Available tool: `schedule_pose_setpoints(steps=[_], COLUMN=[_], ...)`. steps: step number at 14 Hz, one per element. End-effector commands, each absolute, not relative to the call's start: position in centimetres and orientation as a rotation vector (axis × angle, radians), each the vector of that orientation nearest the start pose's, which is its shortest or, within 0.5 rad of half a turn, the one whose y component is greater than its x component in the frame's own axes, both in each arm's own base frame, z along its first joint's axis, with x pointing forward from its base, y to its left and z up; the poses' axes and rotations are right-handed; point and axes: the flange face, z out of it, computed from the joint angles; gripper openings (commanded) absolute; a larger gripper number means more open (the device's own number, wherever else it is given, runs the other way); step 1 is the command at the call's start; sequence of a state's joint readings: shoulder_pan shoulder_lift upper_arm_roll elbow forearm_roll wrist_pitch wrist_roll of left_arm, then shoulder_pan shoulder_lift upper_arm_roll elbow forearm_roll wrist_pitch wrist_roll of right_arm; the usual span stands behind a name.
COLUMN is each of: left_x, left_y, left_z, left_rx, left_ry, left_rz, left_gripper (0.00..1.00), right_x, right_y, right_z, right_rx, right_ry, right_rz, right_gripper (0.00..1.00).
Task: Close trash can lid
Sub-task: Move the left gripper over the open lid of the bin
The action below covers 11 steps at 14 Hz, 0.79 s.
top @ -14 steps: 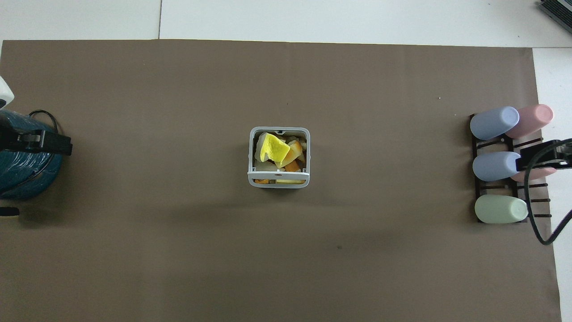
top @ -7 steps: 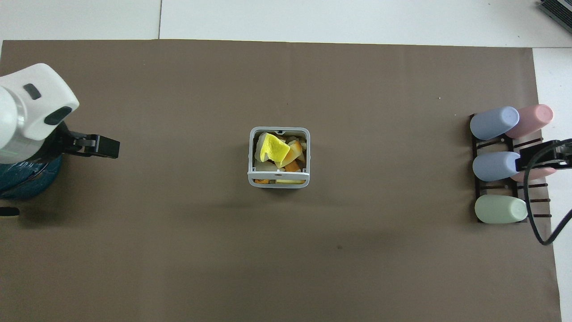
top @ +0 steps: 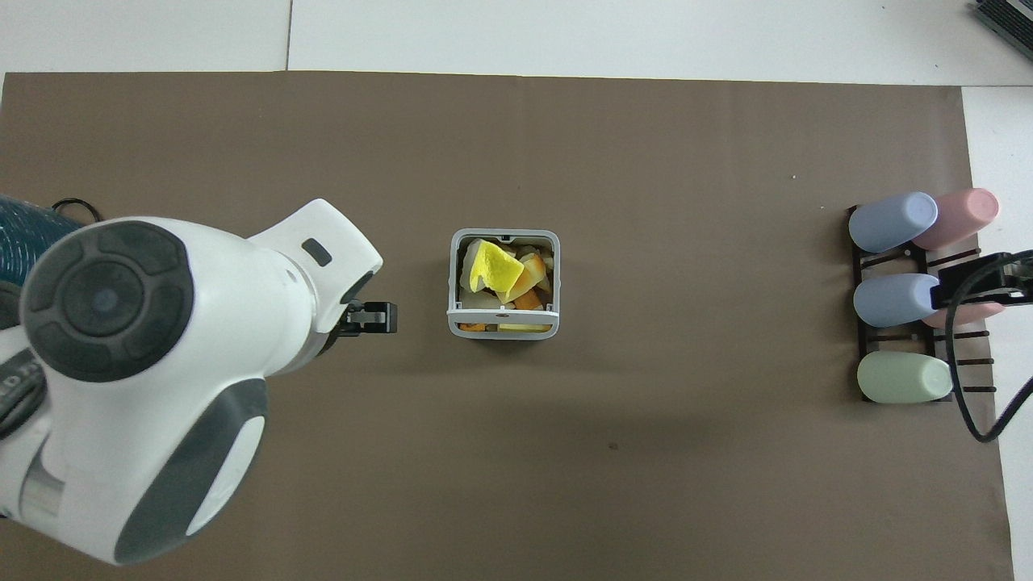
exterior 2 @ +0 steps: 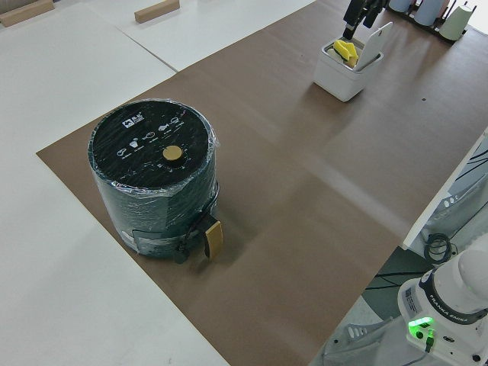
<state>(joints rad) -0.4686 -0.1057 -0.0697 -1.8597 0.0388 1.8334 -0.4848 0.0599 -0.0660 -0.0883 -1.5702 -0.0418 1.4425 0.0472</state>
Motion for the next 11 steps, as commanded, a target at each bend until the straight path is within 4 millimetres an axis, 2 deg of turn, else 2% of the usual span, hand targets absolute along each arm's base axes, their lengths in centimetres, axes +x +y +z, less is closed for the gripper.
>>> schedule_pose_setpoints(steps=[1,5,6,9,11], left_x=[43.5,41.9,42.1,43.9,45.2], left_y=[-29.7,-33.3,-33.9,-36.3,-36.2], left_z=[55.1,53.6,53.1,49.0,48.3], left_rx=[-3.143,-3.184,-3.195,-3.224,-3.241], left_ry=[0.004,0.029,0.004,0.008,-0.008], left_rz=[-0.150,-0.220,-0.238,-0.277,-0.326], left_gripper=[0.00,0.00,0.00,0.00,0.00], right_x=[51.3,51.3,51.3,51.3,51.3], right_y=[-2.3,-2.3,-2.3,-2.3,-2.3], right_z=[65.0,64.9,64.9,64.9,64.9], right_rx=[-3.175,-3.174,-3.174,-3.174,-3.174], right_ry=[0.125,0.125,0.125,0.125,0.125], right_rz=[0.093,0.098,0.095,0.098,0.098], right_gripper=[1.00,1.00,1.00,1.00,1.00])
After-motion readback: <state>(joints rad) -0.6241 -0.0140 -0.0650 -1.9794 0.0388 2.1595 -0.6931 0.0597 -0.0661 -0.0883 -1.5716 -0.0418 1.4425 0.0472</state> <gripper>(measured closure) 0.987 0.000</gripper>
